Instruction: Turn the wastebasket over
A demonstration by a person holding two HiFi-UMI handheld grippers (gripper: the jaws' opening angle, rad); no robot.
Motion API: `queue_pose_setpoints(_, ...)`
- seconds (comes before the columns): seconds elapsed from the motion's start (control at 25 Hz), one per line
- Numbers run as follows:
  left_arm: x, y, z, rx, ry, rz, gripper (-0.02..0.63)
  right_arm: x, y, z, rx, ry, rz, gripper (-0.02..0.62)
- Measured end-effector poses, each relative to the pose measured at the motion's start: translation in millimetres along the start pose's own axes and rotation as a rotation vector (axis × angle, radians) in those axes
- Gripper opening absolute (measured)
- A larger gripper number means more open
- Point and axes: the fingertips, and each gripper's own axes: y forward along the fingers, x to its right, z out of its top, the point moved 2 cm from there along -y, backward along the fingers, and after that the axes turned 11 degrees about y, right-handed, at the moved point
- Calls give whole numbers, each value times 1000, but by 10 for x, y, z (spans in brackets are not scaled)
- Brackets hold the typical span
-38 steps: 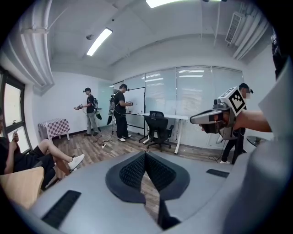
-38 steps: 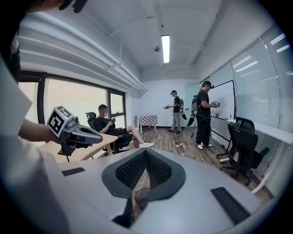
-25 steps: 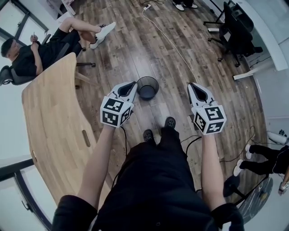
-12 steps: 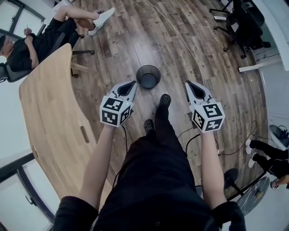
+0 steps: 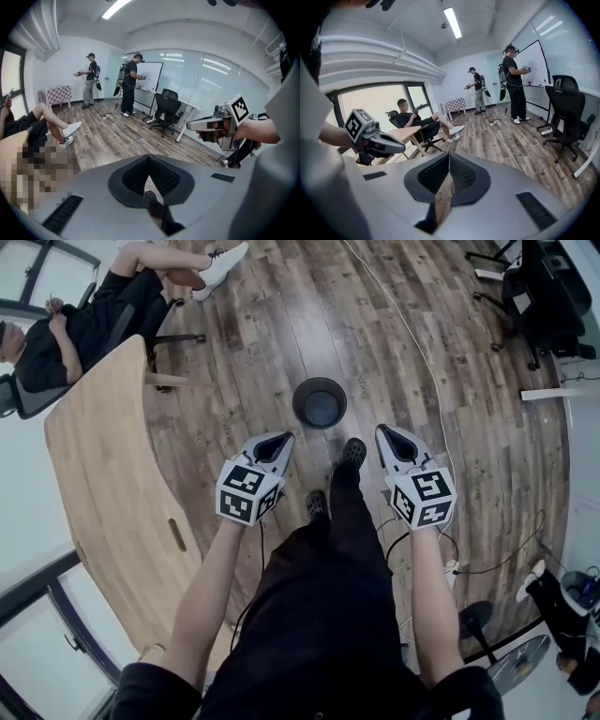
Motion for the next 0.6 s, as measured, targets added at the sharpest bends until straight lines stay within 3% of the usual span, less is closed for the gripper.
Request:
queue_pose_setpoints(0.24,-98,503,-142,-68,-110,-11,17,348,477,-188,-95,24,47,34)
queue_pose_setpoints(0.44,-300,914,-196,-71,-201,23,17,530,858,-474,-213,19,117,34)
queue_pose_setpoints(0.6,-440,1265,-404,-89,-219,20,17,687,1189,-672,-271,9,148,34)
